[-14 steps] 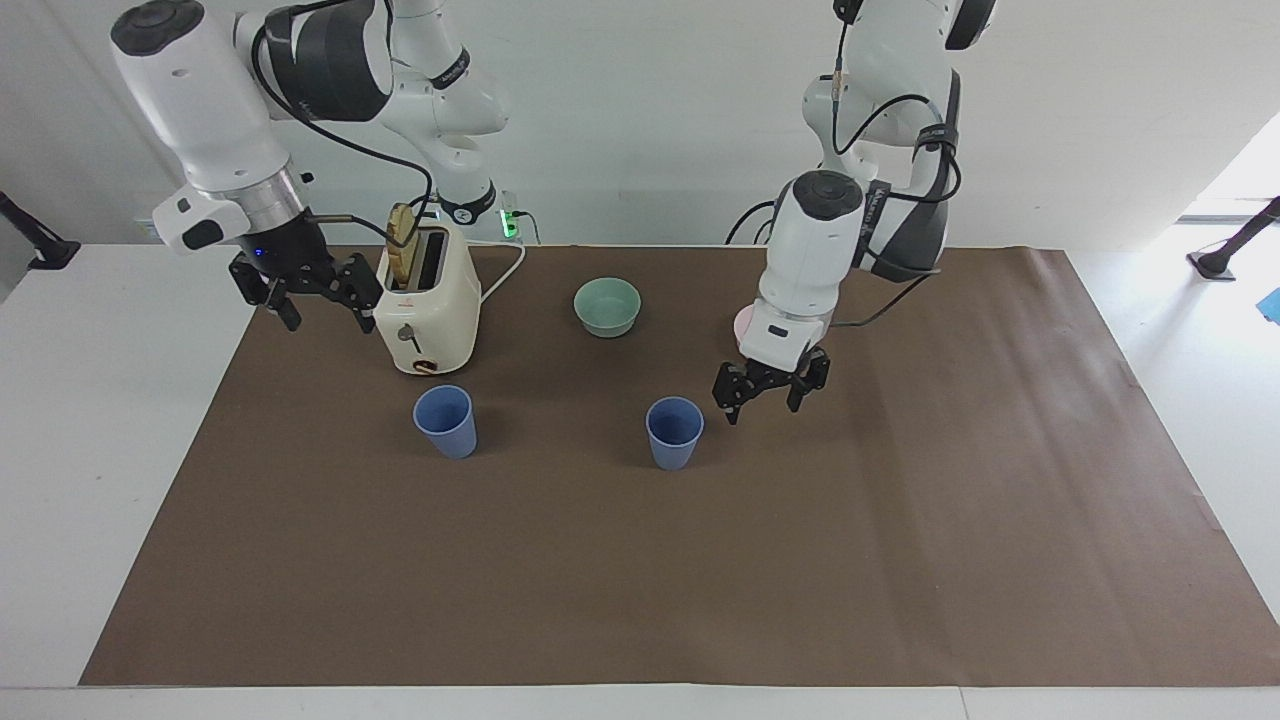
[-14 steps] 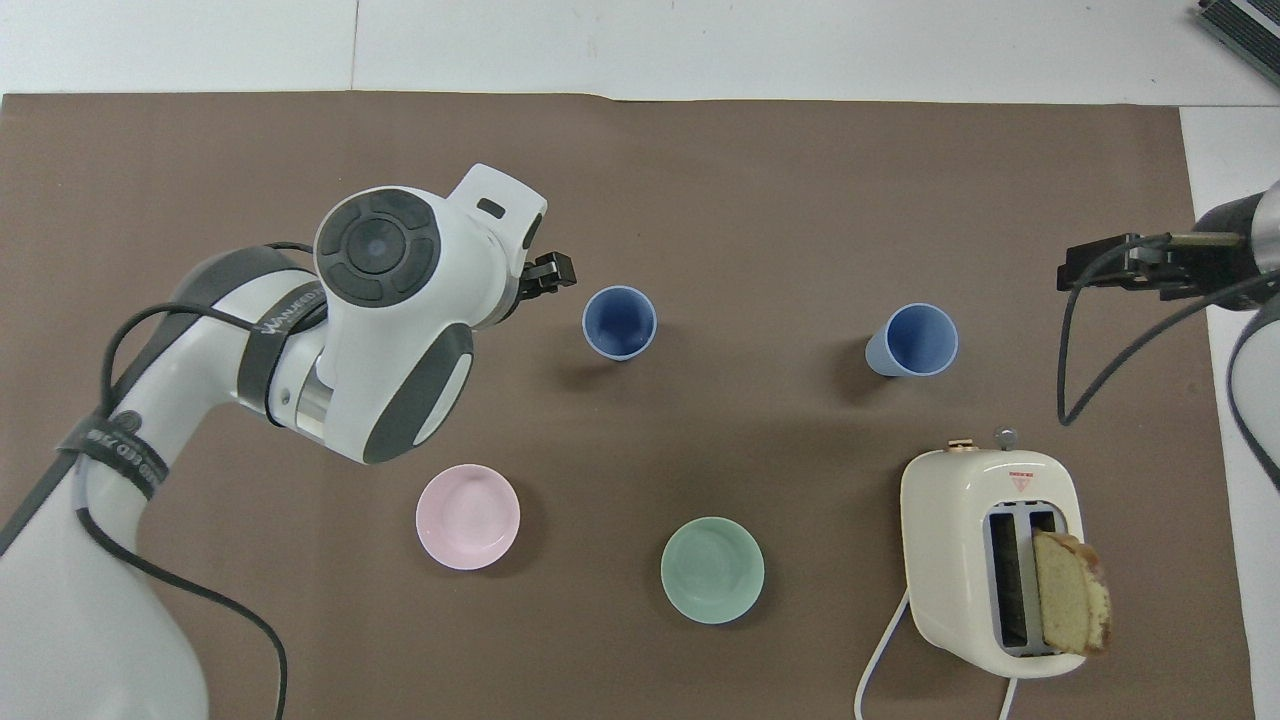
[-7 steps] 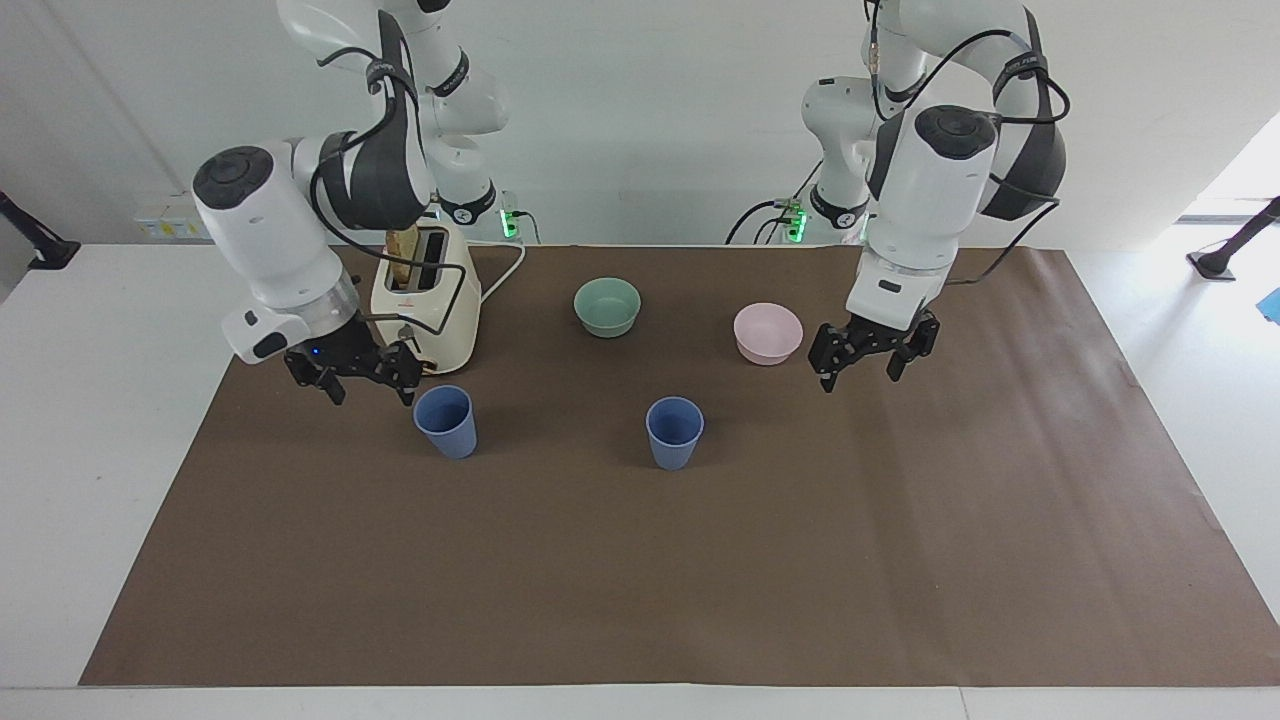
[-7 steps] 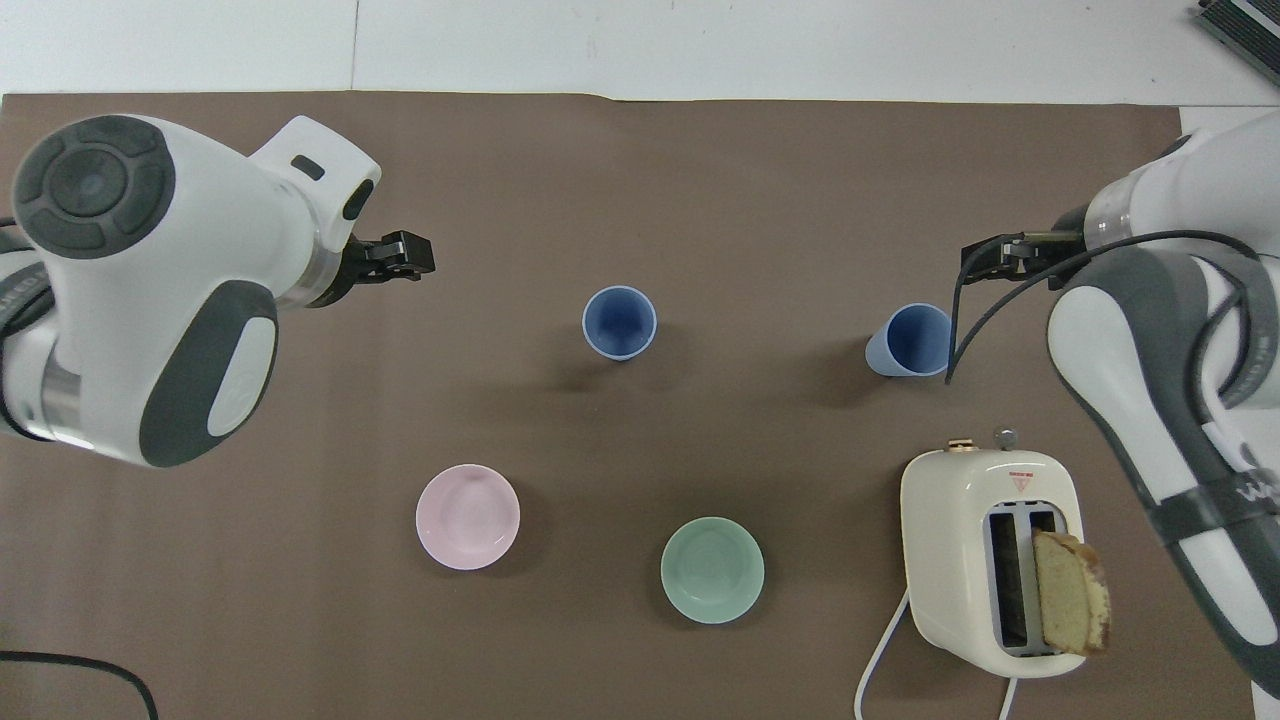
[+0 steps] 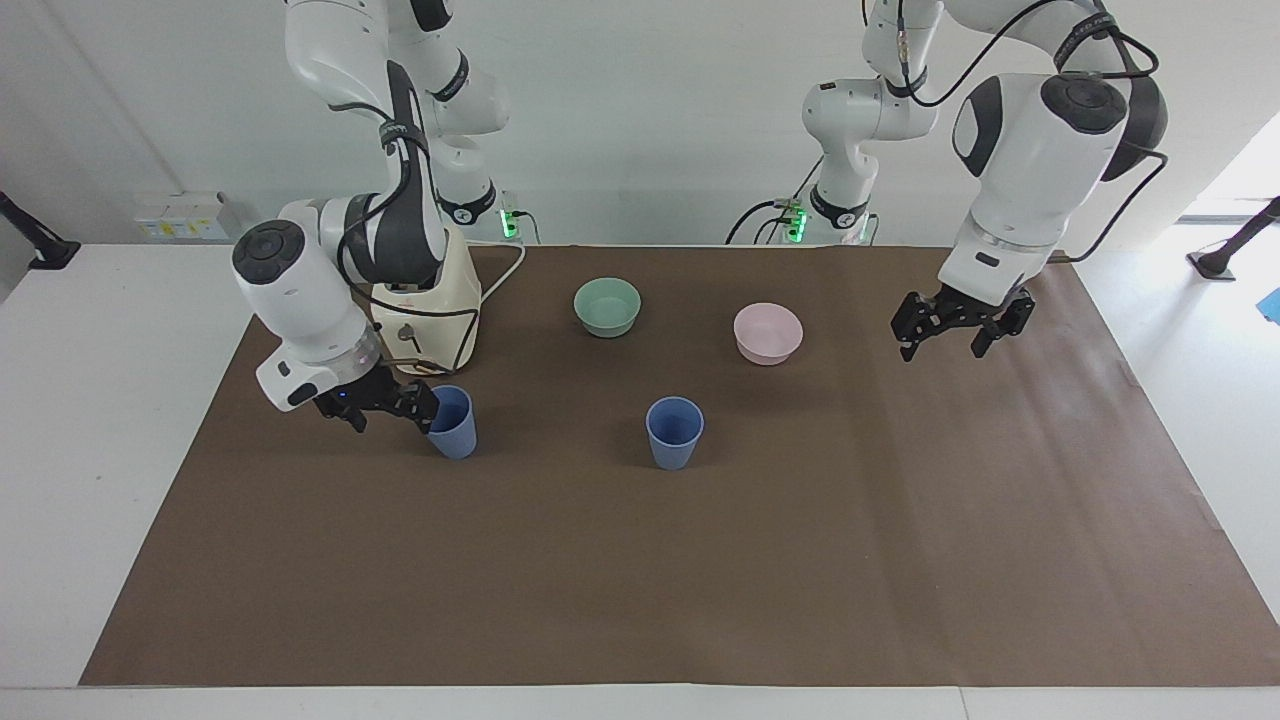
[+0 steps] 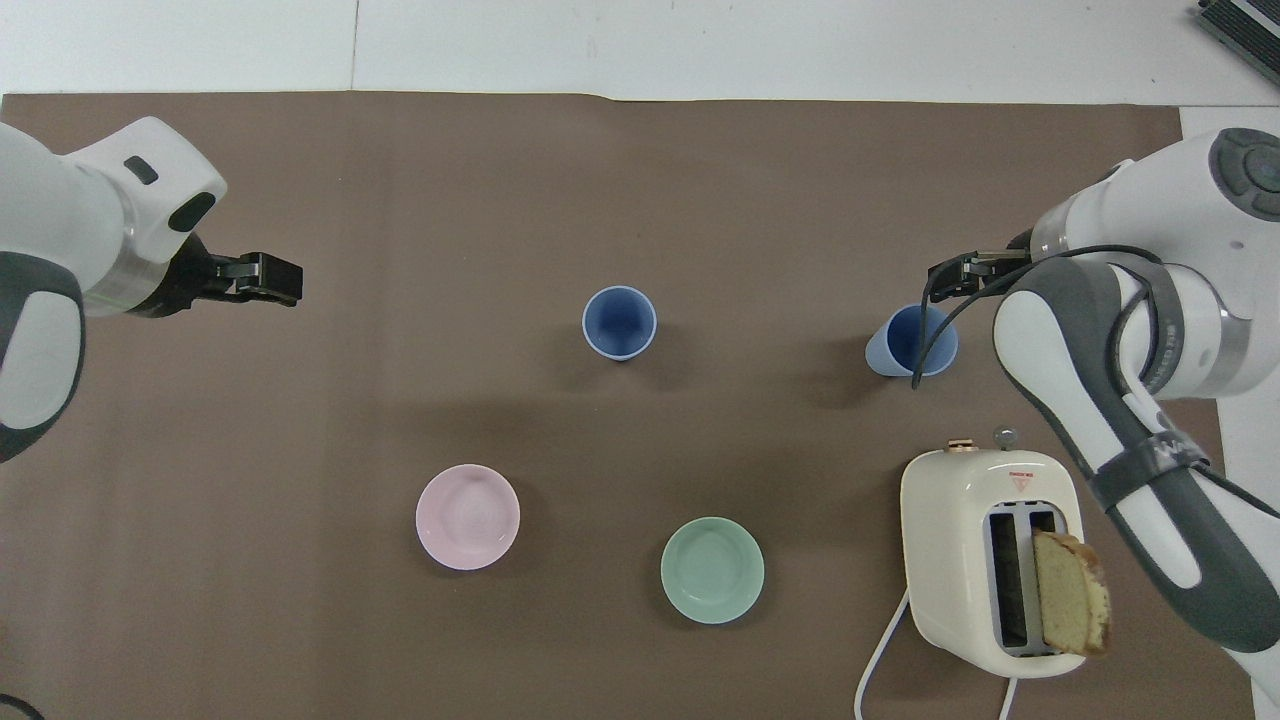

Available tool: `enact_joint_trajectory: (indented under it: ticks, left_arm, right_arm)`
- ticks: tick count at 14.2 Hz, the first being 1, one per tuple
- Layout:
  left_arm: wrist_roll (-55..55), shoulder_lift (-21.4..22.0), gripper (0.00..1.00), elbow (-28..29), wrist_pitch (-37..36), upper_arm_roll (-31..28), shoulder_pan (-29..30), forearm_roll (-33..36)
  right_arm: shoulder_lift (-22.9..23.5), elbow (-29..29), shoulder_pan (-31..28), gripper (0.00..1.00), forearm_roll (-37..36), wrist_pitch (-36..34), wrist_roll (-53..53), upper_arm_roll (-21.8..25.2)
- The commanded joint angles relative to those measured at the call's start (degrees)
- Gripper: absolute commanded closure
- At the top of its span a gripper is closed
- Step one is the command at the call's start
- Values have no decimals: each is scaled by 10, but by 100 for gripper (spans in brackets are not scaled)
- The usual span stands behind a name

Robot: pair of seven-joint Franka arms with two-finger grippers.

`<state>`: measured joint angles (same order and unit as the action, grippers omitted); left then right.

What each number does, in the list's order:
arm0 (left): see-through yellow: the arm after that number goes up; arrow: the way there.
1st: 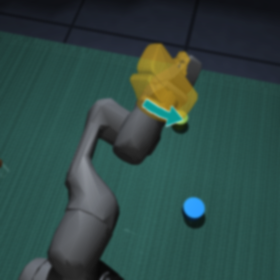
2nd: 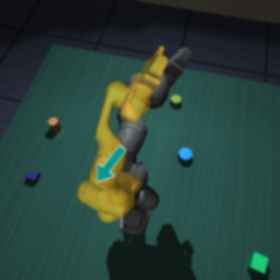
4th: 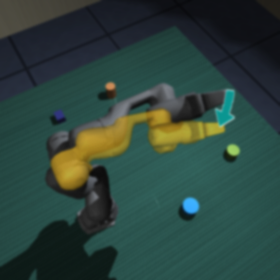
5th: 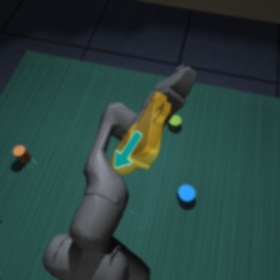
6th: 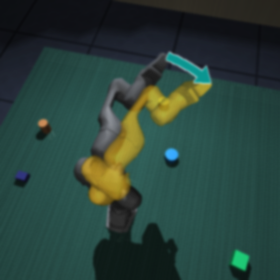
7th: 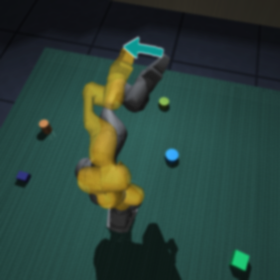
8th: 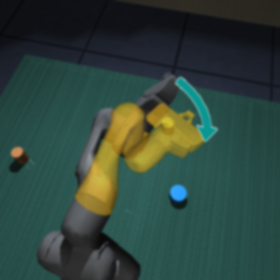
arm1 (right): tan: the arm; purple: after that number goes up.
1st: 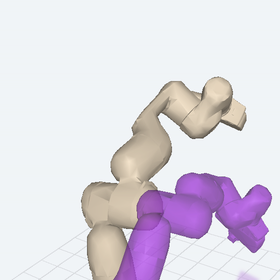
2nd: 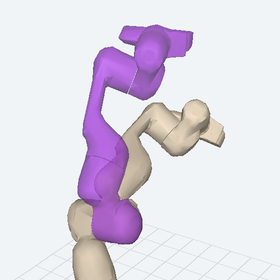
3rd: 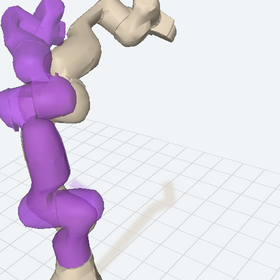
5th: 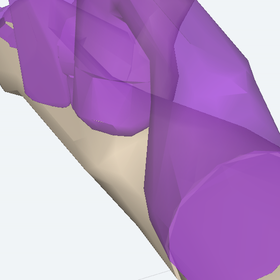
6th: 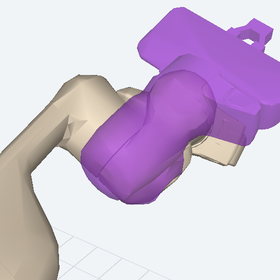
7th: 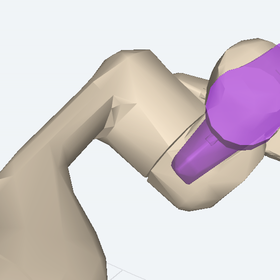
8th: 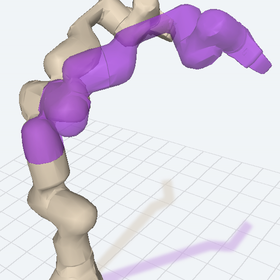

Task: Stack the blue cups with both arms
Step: 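Withdraw the left gripper while the right gripper reaches the other cup, then grasp the second blue cup with the right gripper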

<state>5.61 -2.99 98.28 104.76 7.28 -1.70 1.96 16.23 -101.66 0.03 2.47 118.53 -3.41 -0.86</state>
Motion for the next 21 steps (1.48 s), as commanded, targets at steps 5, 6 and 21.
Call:
enact_joint_trajectory:
  ticks: [5,6,21]
  left_arm:
    - [-100,63,0,-22,-96,-2,52,-16]
    - [-98,63,0,-41,-117,-2,52,-16]
    - [-92,85,0,-97,-198,-3,52,-50]
  right_arm:
    - [-21,-42,1,0,2,6,15,1]
    - [-23,-46,1,0,2,6,15,0]
    - [-32,-82,11,97,2,19,25,0]
